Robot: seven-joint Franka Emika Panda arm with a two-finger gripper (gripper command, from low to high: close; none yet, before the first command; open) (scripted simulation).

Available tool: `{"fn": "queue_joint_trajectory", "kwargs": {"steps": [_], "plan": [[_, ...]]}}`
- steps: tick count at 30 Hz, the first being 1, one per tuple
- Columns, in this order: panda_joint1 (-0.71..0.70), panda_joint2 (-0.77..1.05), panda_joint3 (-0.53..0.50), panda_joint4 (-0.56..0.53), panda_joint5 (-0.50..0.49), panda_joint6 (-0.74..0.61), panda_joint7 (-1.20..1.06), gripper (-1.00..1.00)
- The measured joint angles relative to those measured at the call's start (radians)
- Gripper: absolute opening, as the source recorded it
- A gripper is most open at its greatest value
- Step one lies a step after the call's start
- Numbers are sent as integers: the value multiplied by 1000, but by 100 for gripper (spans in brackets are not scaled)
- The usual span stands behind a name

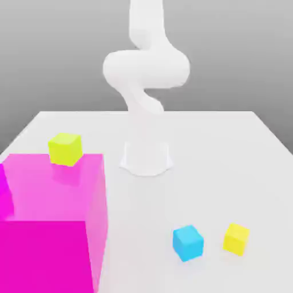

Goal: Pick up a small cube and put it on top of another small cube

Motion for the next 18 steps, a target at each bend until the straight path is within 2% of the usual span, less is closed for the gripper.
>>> {"fn": "queue_joint_trajectory", "kwargs": {"steps": [11, 18], "plan": [[111, 408, 11, -205, 55, 240, -120, 0], [155, 661, 47, -333, 33, 391, -155, 0]]}}
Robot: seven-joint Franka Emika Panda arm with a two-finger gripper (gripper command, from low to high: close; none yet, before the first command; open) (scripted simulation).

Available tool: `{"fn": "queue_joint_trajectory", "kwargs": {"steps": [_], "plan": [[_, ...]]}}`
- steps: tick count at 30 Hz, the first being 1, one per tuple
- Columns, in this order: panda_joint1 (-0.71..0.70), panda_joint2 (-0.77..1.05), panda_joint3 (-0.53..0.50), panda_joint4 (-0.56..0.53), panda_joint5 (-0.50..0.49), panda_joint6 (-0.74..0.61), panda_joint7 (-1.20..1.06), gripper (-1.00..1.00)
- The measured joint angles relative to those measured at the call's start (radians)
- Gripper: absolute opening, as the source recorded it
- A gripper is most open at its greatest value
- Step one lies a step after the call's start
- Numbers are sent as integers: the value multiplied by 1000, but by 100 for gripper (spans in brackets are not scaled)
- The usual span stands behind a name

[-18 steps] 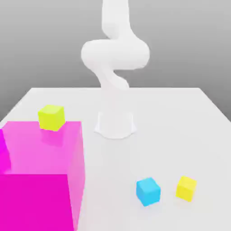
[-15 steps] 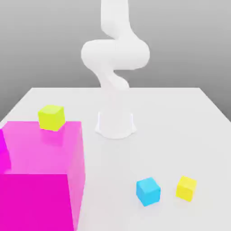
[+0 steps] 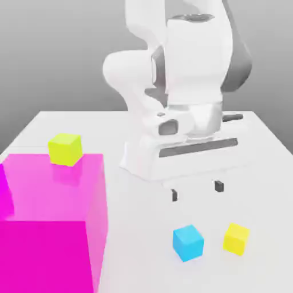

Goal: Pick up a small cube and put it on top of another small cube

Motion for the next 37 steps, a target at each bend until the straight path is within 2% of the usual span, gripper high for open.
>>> {"fn": "queue_joint_trajectory", "kwargs": {"steps": [3, 9, 10, 17, 23, 28, 33, 34, 37], "plan": [[18, 108, -1, -49, -46, 67, 13, 0], [37, 325, -25, -28, -84, 239, 35, 0], [39, 351, -27, -24, -85, 261, 36, -100], [38, 353, -27, -24, -89, 262, 39, -100], [25, 161, -8, -58, -67, 104, 23, -100], [213, 68, 101, 16, -51, -63, -175, -100], [218, 213, 71, 39, -105, 57, -169, -100], [222, 236, 65, 40, -113, 79, -163, 100], [222, 236, 65, 40, -113, 79, -163, 100]]}}
